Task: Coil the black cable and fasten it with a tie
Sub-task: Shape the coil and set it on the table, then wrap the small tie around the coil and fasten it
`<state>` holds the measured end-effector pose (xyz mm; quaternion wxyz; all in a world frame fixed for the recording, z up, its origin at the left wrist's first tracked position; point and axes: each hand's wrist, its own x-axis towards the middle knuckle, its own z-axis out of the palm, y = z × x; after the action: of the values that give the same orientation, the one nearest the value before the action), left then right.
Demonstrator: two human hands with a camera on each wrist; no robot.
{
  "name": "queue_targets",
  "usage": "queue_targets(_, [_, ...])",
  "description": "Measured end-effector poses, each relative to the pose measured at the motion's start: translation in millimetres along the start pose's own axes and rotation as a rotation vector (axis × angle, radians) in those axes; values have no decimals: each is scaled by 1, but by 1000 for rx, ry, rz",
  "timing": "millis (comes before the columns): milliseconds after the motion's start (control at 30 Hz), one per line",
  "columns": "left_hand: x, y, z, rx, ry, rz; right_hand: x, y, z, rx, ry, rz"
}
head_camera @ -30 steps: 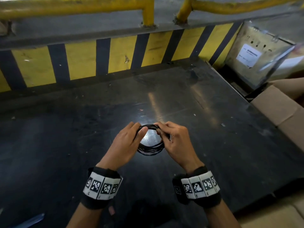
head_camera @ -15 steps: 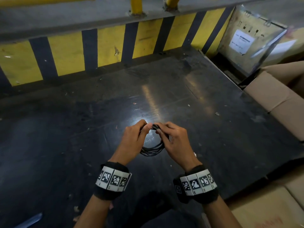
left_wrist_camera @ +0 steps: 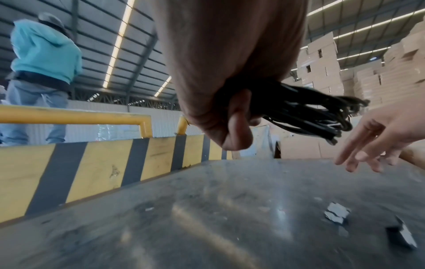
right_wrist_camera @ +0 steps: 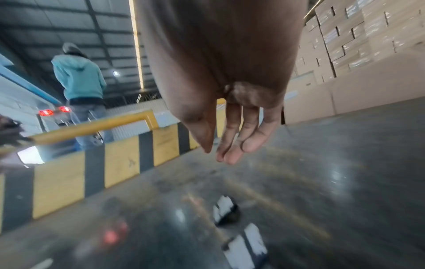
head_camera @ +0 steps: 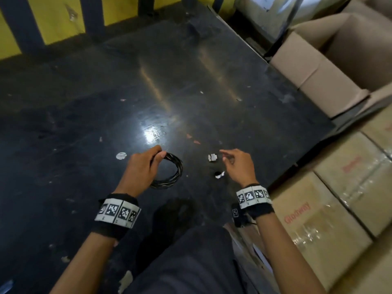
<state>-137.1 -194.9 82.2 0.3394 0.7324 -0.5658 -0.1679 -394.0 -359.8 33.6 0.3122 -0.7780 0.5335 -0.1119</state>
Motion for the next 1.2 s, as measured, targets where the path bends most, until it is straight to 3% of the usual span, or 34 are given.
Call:
queue_targets(167, [-4,-18,26,18,-70,-27,-10,23,19,-153,-54,105])
queue_targets(433, [-13,-30,41,22,-119,-98,-23,28,40,-235,-128,11])
queue_targets(633, [-20,-35,36,18,-110,-171,-29,28,49,-285,-133,103])
queue_targets(900, [-30,-37,30,3,-101,-233,-27,25,49,-172,-7,49])
queue_targets(1200, [-34,-34,19,-12,-75,-236,-23,11,43,134,108,-162])
